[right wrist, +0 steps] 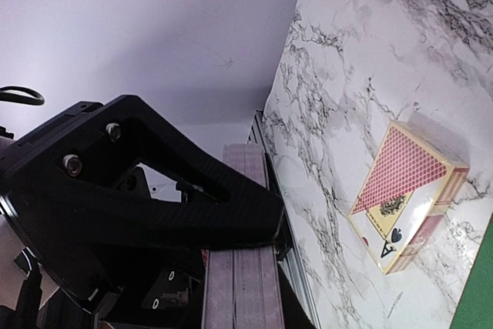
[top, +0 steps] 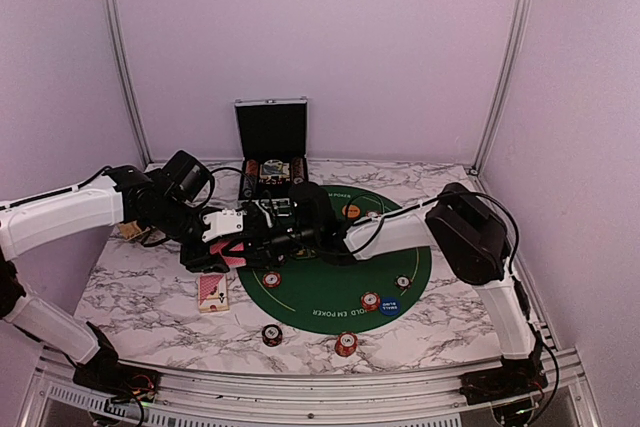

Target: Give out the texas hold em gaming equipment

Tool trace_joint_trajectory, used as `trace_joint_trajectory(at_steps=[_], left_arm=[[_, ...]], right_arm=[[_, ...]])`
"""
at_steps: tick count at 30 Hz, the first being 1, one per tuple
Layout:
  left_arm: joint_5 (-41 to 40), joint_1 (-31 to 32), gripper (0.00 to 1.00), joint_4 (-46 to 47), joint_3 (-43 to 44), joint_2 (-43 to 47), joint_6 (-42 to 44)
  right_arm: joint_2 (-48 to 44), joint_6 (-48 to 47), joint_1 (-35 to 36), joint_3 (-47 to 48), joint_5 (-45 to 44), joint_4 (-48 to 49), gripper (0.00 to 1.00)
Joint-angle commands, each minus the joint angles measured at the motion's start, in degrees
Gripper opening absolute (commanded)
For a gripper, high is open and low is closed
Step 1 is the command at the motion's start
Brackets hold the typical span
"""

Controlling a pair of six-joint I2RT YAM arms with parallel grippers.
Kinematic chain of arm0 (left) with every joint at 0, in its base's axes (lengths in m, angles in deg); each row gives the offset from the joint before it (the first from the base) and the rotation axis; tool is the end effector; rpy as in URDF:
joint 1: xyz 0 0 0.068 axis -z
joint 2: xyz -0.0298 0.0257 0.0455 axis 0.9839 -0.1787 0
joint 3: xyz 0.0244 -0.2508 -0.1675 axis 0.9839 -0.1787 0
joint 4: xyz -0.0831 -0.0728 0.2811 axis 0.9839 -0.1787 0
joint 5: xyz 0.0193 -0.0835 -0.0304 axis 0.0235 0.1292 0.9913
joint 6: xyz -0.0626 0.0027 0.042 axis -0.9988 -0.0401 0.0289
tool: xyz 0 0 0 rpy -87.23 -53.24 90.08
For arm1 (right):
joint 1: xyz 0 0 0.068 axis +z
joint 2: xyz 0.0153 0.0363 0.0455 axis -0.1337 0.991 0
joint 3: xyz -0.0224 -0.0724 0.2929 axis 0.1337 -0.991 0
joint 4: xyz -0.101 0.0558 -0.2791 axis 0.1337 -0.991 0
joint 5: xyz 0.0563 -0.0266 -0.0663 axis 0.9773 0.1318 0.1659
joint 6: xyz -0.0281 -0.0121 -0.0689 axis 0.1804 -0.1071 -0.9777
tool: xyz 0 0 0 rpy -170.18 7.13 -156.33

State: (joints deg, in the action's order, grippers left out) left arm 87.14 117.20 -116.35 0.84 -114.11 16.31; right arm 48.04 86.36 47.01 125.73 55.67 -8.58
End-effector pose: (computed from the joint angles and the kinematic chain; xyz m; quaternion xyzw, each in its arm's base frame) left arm 0.2572 -0.2111 0.2567 0.6524 0.6988 -0.0620 0.2867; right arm 0.2985 0.5037 0.1602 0.1600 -0.7348 -0.6590 0.0132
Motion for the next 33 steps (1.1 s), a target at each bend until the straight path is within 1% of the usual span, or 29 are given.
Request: trace_joint_trajectory(at_steps=[1,3,6,7,9,14,15,17,18,19,20,21,22,23,24,25,29,33], left_arm=[[-0.5,-0.1,0.52,-1.0,0.1,1.3,1.8],[-0.5,0.0,0.5,-1.0,0.4,1.0,1.5],[-0.2,0.0,0.47,-1.0,1.1,0.3,0.9],[0.0,0.0,0.45,-1.0,1.4,0.1,0.5],[-0.2,0.1,0.41,-1.0,2.2,-0.6,-0.3],[-0.3,0.1,0.32,-1.0,3.0,-1.3,-1.2],[-0.3,0.1,0.31,-1.0,3.0,-1.3,-1.3],[-0.4,0.1,0.31,-1.0,2.9,-1.3,-1.4],[-0.5,0.1,0.33,-1.0,2.8,-1.3,-1.5],[-0.6,0.1,0.36,-1.0,2.8,-1.3,-1.6],[-0.8,0.1,0.45,-1.0,2.8,-1.4,-1.9],[-1.1,0.1,0.65,-1.0,2.8,-1.5,-2.3],[-1.3,0.1,0.84,-1.0,2.7,-1.6,-2.6],[-1.6,0.2,0.95,-1.2,2.4,-1.6,-2.6],[-1.7,0.2,0.98,-1.4,2.0,-1.5,-2.4],[-1.7,0.4,0.99,-1.7,1.6,-1.3,-2.1],[-1.6,0.7,0.99,-2.1,0.6,-1.5,-2.4],[-1.5,0.7,0.99,-2.1,1.4,-2.1,-2.4]], right_arm=[[-2.8,-2.5,-0.3,1.3,-0.3,-4.1,0.0],[-2.9,-3.1,-0.2,1.7,-0.5,-5.0,0.0],[-2.9,-3.4,0.0,2.3,-0.5,-4.9,0.16],[-2.9,-3.3,0.0,2.5,-0.5,-4.9,0.19],[-2.7,-2.5,0.2,2.4,-0.2,-3.6,0.22],[-1.6,3.5,0.2,0.0,0.9,5.5,0.23],[-1.4,4.2,0.2,-0.1,1.0,6.5,0.23],[-1.2,5.3,0.2,-0.2,1.1,8.0,0.2],[-1.1,5.8,0.2,-0.3,1.2,9.1,0.16],[-1.2,6.4,0.3,-0.4,1.3,10.1,0.1],[-1.1,6.9,0.2,-0.5,1.3,10.7,0.03],[-1.3,6.9,0.2,-0.5,1.3,10.8,0.0],[-1.5,6.9,0.3,-0.6,1.3,10.8,0.0],[-1.7,7.1,0.2,-0.9,1.2,11.1,0.0],[-1.9,7.5,0.2,-1.2,1.2,11.9,0.0],[-2.0,8.1,0.1,-1.5,1.2,12.9,0.0],[-1.9,10.1,0.2,-1.6,1.6,16.1,0.0],[-1.6,9.7,0.4,-1.4,1.8,15.4,0.0]])
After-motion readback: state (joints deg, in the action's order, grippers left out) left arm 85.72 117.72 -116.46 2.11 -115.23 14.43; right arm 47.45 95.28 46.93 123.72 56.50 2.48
